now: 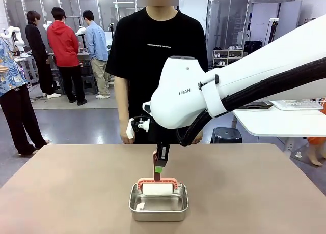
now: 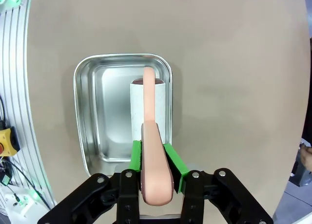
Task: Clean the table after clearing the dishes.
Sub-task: Place the Lint Roller back on top of the Airtight Container.
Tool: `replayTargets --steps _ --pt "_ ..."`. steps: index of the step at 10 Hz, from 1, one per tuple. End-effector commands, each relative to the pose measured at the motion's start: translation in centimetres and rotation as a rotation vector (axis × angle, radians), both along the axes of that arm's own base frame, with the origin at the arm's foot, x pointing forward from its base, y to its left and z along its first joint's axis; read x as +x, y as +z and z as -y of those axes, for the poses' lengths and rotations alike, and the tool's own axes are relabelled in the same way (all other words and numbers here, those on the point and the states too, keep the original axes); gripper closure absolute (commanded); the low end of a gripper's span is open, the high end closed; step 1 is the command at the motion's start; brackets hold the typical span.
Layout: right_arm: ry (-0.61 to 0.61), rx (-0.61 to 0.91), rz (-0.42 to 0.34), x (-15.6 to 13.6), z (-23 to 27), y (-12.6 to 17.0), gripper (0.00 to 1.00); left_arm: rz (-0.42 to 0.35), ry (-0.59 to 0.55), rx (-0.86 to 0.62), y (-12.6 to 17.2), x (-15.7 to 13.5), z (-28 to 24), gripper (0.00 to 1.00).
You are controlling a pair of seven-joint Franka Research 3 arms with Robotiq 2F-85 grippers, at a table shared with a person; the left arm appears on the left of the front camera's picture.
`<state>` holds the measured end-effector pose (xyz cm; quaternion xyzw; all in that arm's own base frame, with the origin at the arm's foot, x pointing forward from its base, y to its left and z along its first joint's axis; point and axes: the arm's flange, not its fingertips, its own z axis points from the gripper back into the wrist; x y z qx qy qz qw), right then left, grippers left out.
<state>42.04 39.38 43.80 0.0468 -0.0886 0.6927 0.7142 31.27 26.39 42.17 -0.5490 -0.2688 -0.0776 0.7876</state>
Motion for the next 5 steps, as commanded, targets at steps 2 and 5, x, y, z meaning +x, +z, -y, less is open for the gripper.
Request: replayTargets --steps 2,5 --pt "-0.029 -0.001 0.001 0.2 0.3 -2.0 0.77 0.011 0.012 0.006 0.2 -0.4 0.2 0.00" --pt "-0.013 0.002 -0.020 0.8 1.1 -4.6 0.77 0.011 0.012 0.006 0.2 -0.4 0.2 0.00"
